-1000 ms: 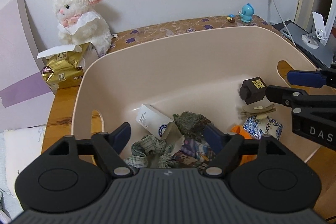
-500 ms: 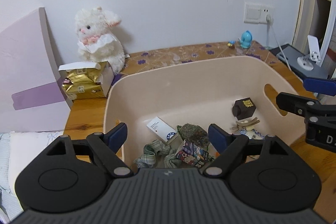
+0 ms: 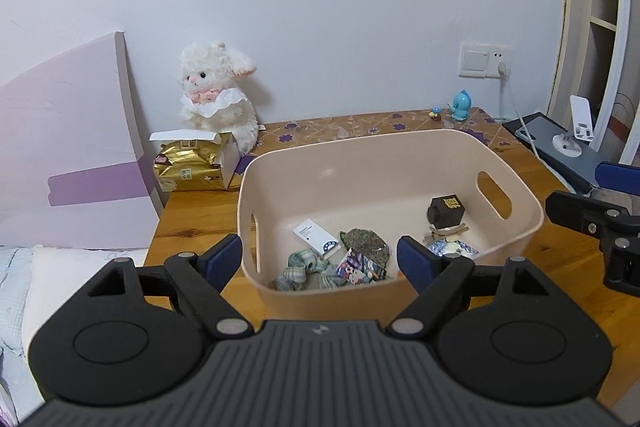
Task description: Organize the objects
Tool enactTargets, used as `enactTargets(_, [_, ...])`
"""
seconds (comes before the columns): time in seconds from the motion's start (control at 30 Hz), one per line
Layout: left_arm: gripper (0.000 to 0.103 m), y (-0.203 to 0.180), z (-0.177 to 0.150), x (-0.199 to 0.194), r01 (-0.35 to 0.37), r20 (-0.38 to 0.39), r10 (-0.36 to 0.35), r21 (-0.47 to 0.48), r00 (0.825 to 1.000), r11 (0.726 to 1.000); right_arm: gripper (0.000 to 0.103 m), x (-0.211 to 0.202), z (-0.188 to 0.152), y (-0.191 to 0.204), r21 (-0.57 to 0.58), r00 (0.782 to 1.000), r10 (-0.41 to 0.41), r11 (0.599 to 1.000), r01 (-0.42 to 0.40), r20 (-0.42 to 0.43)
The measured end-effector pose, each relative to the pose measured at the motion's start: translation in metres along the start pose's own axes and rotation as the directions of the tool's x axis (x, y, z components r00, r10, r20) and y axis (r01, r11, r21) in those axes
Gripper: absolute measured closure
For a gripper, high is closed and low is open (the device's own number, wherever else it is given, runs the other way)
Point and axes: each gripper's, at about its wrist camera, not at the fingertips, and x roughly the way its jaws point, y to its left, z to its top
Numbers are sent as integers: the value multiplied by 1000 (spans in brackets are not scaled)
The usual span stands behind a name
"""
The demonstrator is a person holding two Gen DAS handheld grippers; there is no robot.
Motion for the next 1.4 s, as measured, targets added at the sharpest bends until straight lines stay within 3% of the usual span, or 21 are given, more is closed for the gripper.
enactTargets(0.13, [13, 1, -12, -20, 2, 23, -2, -14, 1000, 1000, 31, -16, -8, 2, 9, 1000, 4, 1000, -4, 1])
enactTargets(0.83, [13, -6, -65, -87, -2, 74, 3, -19, 997, 1000, 25, -80, -41, 7, 16, 1000, 14, 1000, -14, -22])
enactTargets(1.4, [13, -5, -103, -119, -2, 41, 5, -71, 999, 997, 23, -120, -69, 14, 43, 999, 25, 999, -23, -44])
